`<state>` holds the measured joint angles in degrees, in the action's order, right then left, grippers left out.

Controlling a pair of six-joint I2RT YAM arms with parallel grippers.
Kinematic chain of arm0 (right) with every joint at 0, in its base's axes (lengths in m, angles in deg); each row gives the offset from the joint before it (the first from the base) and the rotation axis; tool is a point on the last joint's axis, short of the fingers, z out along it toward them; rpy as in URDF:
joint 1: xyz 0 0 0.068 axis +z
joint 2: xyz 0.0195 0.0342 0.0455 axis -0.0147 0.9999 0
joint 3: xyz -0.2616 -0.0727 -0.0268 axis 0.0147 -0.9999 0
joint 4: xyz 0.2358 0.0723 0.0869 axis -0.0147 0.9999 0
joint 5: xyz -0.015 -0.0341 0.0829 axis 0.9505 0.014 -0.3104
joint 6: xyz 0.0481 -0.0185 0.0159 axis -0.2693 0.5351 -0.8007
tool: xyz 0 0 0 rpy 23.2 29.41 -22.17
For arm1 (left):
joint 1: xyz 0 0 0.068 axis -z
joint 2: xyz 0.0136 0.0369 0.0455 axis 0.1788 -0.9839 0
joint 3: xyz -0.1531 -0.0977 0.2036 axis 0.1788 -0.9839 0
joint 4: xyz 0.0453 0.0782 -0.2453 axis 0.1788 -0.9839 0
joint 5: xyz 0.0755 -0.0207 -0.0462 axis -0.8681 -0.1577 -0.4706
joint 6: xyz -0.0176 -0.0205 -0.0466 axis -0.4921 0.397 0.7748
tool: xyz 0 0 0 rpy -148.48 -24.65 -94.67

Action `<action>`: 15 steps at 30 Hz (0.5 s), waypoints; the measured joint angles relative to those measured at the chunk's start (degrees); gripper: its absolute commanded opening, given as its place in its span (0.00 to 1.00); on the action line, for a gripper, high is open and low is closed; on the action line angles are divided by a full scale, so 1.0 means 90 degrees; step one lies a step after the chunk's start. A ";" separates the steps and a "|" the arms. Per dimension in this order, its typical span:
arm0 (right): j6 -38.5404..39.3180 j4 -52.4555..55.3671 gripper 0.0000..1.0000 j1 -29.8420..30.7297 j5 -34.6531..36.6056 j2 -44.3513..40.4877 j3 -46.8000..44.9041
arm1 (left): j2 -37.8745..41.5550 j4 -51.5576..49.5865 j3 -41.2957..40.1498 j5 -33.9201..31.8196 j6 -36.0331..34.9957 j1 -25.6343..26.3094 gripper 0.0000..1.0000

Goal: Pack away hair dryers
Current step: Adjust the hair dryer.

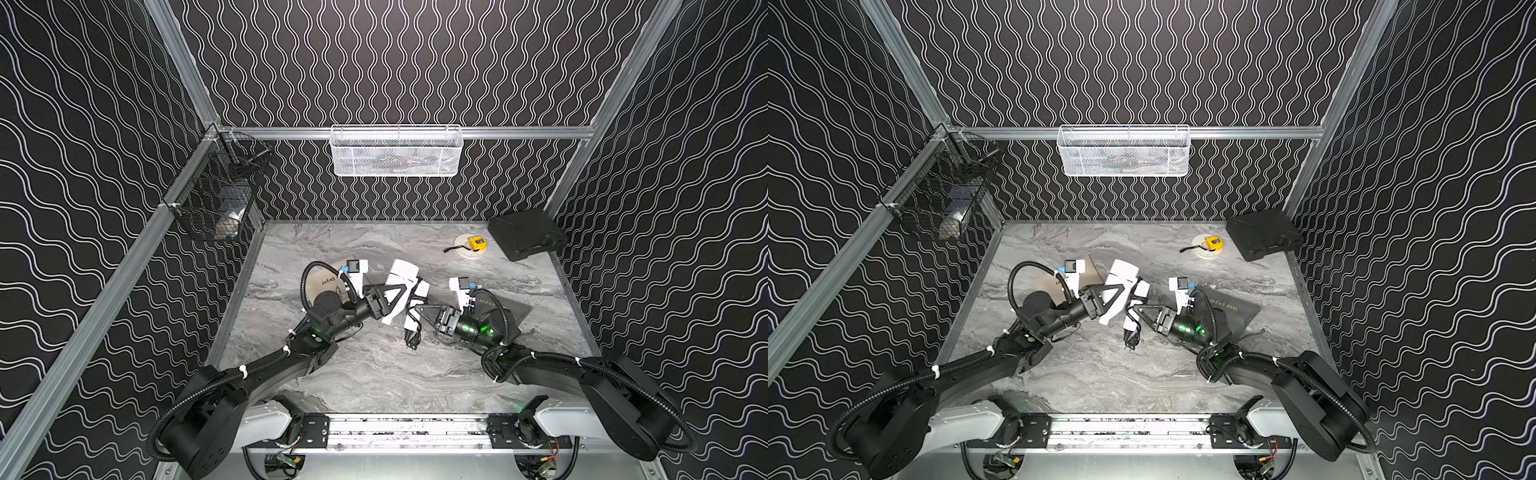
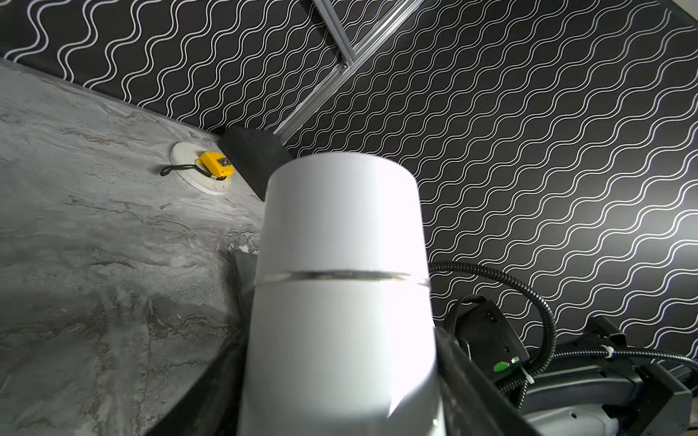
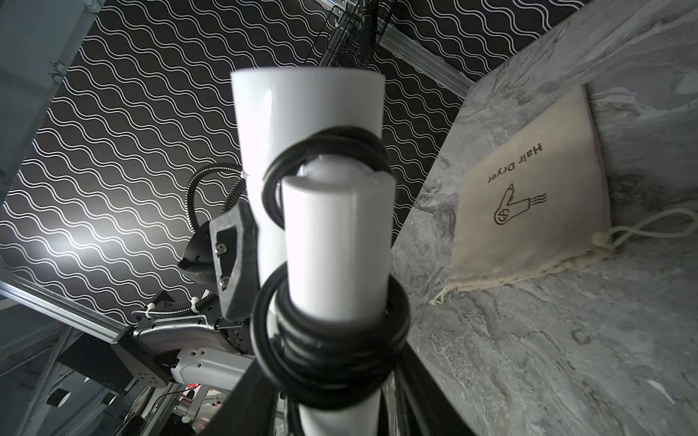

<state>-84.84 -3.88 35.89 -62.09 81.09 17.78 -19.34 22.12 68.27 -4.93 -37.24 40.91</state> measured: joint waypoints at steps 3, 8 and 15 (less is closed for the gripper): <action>-0.0046 -0.0141 0.50 -0.0046 -0.0029 0.0158 -0.0015 | -0.0199 0.0136 0.0000 0.0097 0.0168 -0.0002 0.00; -0.0240 -0.0622 0.50 -0.0051 -0.0172 0.0636 0.0073 | -0.0449 0.0549 -0.0129 0.0131 0.0476 -0.0007 0.00; -0.0554 -0.1256 0.37 -0.0046 -0.0306 0.1071 0.0138 | -0.0432 0.0687 -0.0175 0.0126 0.0544 -0.0015 0.00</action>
<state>-89.82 -15.18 35.47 -64.84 90.73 19.03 -23.23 28.30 66.70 -3.80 -32.34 40.78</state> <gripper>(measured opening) 0.411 0.674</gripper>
